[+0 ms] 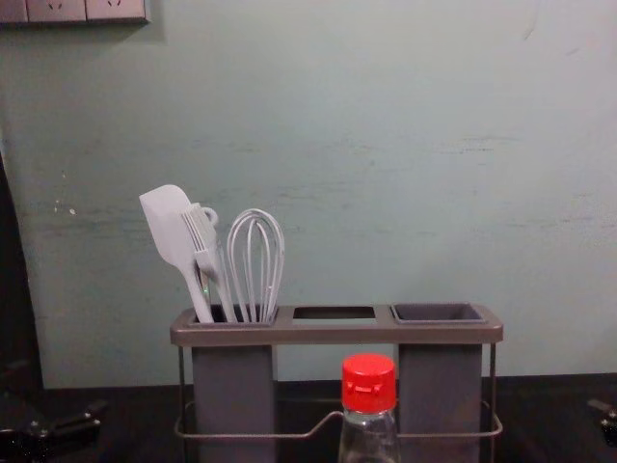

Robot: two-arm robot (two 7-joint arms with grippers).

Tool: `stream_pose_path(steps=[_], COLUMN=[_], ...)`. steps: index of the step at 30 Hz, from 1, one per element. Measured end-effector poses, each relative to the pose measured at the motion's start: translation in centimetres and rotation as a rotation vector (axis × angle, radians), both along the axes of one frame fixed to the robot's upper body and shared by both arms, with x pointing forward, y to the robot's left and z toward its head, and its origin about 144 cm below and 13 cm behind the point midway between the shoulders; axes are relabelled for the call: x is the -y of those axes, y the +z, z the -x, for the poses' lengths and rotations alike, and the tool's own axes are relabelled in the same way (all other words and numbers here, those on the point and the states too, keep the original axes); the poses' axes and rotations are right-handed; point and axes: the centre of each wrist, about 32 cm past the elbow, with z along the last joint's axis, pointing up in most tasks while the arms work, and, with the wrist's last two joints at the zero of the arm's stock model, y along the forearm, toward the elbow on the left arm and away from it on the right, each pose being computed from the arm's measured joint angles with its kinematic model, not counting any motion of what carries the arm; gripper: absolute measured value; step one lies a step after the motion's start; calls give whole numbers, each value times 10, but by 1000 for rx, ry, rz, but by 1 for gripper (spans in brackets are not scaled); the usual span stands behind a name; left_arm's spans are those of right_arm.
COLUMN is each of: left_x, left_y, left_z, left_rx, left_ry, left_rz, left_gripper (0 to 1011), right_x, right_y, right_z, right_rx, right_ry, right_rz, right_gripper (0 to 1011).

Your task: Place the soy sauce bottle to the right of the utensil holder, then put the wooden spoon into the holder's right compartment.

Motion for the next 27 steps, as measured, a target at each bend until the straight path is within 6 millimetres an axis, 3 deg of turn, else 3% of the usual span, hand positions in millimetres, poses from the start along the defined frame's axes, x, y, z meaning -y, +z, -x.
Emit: stream_pose_path(steps=[18,27], left_x=[0,0], left_y=[0,0], left_z=[0,0], left_rx=[0,0], left_ry=[0,0], left_rz=[0,0], left_gripper=[1011,1011], right_x=[-4,5], right_y=[2,12], right_z=[3,29], right_rx=[13,76], right_ry=[8,65], right_rz=[-10,-72], right_gripper=[1002,1002])
